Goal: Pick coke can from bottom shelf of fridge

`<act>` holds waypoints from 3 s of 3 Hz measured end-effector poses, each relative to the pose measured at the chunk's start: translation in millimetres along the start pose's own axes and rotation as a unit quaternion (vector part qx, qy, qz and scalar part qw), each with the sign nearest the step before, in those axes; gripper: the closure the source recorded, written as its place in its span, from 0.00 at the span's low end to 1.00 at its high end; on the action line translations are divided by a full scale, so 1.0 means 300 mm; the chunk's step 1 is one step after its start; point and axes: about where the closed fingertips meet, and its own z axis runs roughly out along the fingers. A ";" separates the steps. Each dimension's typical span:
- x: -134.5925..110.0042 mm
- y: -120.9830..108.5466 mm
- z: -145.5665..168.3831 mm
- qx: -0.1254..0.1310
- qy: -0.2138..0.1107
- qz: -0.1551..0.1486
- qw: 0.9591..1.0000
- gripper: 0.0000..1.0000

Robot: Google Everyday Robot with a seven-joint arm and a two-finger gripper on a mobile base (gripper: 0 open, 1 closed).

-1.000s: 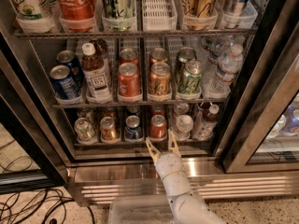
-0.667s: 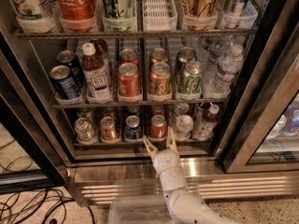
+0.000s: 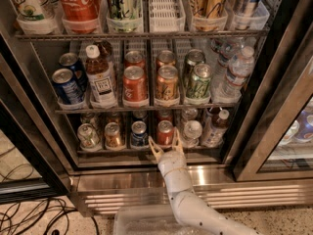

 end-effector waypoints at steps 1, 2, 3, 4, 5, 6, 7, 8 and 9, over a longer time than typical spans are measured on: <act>0.013 -0.004 0.023 0.002 0.005 0.002 1.000 0.35; 0.030 -0.013 0.039 0.006 0.011 0.005 1.000 0.35; 0.031 -0.023 0.055 0.011 0.010 0.008 1.000 0.33; 0.032 -0.031 0.064 0.014 0.010 0.012 1.000 0.34; 0.037 -0.038 0.070 0.010 0.016 0.025 0.999 0.53; 0.041 -0.035 0.074 -0.003 0.023 0.043 0.999 0.76; 0.041 -0.035 0.074 -0.003 0.023 0.043 0.999 0.98; 0.003 -0.036 0.070 -0.014 0.027 0.066 0.997 1.00; -0.066 -0.038 0.069 -0.028 0.022 0.089 0.995 1.00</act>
Offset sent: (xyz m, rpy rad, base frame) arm 0.0192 -0.0078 -0.0125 0.0146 0.0336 -0.0312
